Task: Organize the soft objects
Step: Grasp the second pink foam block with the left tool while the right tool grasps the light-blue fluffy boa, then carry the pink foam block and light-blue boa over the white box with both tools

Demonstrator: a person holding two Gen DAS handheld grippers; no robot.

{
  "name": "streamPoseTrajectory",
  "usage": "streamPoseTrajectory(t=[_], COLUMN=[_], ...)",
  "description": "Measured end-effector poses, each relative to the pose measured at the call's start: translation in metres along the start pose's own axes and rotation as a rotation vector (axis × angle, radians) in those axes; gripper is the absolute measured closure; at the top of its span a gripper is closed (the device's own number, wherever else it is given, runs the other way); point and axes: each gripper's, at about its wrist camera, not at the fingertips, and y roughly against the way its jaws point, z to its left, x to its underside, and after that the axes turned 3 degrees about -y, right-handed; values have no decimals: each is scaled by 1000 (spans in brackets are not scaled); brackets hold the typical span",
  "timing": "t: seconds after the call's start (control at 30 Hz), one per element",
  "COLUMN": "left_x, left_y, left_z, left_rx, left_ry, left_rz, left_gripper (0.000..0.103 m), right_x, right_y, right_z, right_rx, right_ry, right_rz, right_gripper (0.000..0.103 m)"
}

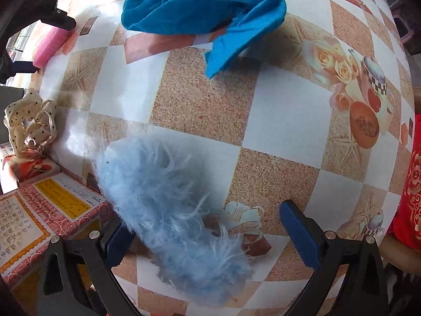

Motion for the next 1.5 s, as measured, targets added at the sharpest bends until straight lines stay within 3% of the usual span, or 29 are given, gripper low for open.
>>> streamPoseTrajectory(t=[0.13, 0.6, 0.67, 0.7, 0.73, 0.77, 0.8, 0.83, 0.93, 1.03, 1.13, 1.5], left_x=[1, 6, 10, 12, 13, 15, 16, 18, 27, 41, 57, 123], left_y=[0, -4, -1, 1, 4, 6, 6, 6, 15, 33, 53, 107], left_z=[-14, -21, -29, -33, -38, -43, -46, -48, -55, -70, -81, -78], left_rx=[-53, -49, -57, -61, -65, -66, -56, -45, -43, -60, -62, -42], left_ry=[-19, -1, -28, -50, -74, -95, -108, -114, -167, -281, -376, -543], left_rz=[-7, -8, -22, -31, -41, -44, -41, -43, -77, -150, -212, -342], left_gripper=[0, 2, 10, 19, 29, 29, 30, 30, 30, 30, 30, 30], right_x=[-4, 11, 15, 18, 20, 22, 24, 25, 28, 30, 32, 24], right_y=[-3, 1, 6, 10, 13, 17, 19, 21, 27, 38, 52, 113], right_z=[-10, -9, -7, -6, -5, -4, -4, -6, -19, -39, -50, -35], right_rx=[7, 24, 24, 22, 19, 9, -17, -48, -105, -205, -238, -311], right_ry=[-6, 21, 36, 45, 55, 64, 65, 51, -20, -121, -172, -163], right_rz=[-7, -11, -24, -33, -43, -53, -59, -56, -79, -100, -127, -221], right_gripper=[0, 2, 12, 22, 37, 47, 73, 79, 79, 79, 79, 79])
